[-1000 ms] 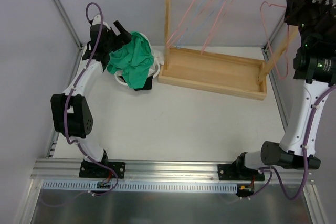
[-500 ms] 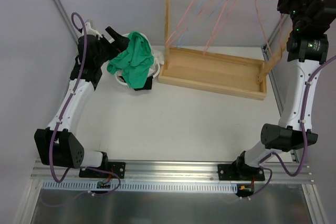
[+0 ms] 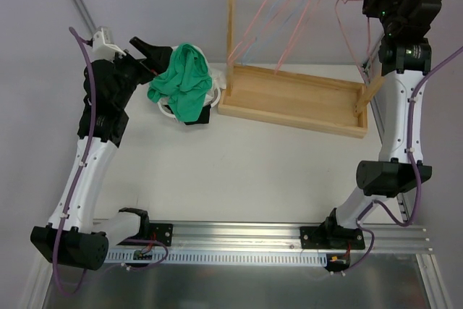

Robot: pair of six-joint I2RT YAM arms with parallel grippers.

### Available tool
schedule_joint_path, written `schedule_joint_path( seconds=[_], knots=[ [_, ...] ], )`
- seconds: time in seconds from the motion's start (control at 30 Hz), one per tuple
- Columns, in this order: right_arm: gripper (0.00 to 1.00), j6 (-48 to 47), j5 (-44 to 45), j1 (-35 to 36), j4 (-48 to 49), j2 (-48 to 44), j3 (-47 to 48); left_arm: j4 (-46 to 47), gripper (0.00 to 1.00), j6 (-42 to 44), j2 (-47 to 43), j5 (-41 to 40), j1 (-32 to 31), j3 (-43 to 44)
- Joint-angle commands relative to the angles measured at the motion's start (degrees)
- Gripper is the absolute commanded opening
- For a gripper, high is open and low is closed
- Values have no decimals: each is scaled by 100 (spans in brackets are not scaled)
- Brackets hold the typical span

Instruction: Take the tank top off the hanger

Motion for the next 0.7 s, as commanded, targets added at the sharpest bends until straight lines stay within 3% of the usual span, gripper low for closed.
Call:
schedule_joint_path(
  seconds=[0.0, 0.5, 0.67],
  knots=[
    [0, -268, 240, 262, 490, -66, 152, -53, 99, 116, -130, -42, -86, -14],
    [0, -611, 715, 931, 543, 172, 64, -361, 99, 564, -499, -297, -122, 162],
    [7, -611, 724, 983, 543, 189, 2, -422, 99, 643, -552, -297, -122, 223]
  ],
)
